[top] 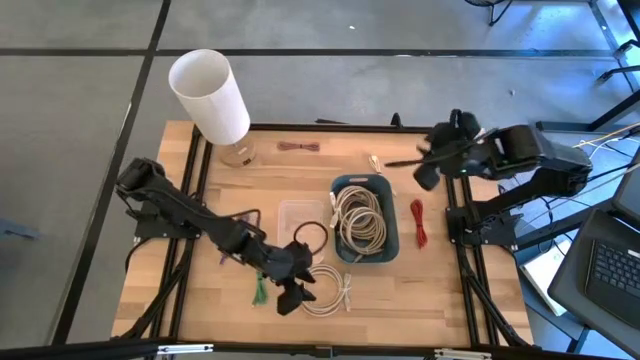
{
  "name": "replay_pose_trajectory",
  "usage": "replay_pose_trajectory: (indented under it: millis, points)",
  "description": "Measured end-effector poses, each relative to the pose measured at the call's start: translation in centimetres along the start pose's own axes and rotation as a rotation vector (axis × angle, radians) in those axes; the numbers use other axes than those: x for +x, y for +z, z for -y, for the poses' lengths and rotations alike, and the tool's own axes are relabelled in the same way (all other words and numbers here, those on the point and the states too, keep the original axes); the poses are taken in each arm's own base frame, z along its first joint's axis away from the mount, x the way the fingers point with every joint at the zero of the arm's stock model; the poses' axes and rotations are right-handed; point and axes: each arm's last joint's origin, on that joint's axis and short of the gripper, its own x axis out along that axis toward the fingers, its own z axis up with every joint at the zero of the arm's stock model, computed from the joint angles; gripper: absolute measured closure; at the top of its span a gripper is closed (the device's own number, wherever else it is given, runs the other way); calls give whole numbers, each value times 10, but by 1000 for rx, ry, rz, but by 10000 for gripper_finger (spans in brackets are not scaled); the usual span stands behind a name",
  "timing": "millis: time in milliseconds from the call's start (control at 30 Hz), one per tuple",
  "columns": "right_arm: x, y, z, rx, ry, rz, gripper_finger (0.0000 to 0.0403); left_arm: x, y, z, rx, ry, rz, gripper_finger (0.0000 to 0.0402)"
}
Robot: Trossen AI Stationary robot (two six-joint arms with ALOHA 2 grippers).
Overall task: Pick & Place USB Port
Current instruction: Put the light brown HDMI cable into the blue bin
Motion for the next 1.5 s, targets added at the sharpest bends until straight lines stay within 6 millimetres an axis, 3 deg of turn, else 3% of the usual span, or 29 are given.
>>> replay_pose_trajectory:
  millis: [233, 600, 800, 1100, 1300, 1500]
  points:
    - [-14, -11, 3, 53, 135, -47, 271, 24, -27, -9, 46, -19, -276, 162]
    - [-15, -7, -3, 93, 124, 20, 271, 58, -62, -28, 534, 66, -444, 162]
    - [-15, -5, -4, 85, 133, 37, 271, 75, -67, -40, 787, 137, -435, 162]
    - [-15, -5, -4, 76, 133, 37, 271, 90, -46, -37, 896, 129, -357, 165]
    - [-15, -6, -4, 53, 130, 33, 271, 101, -57, -33, 878, 30, -415, 186]
    - [-15, -6, -3, 29, 127, 32, 271, 108, -78, -30, 897, 50, -457, 205]
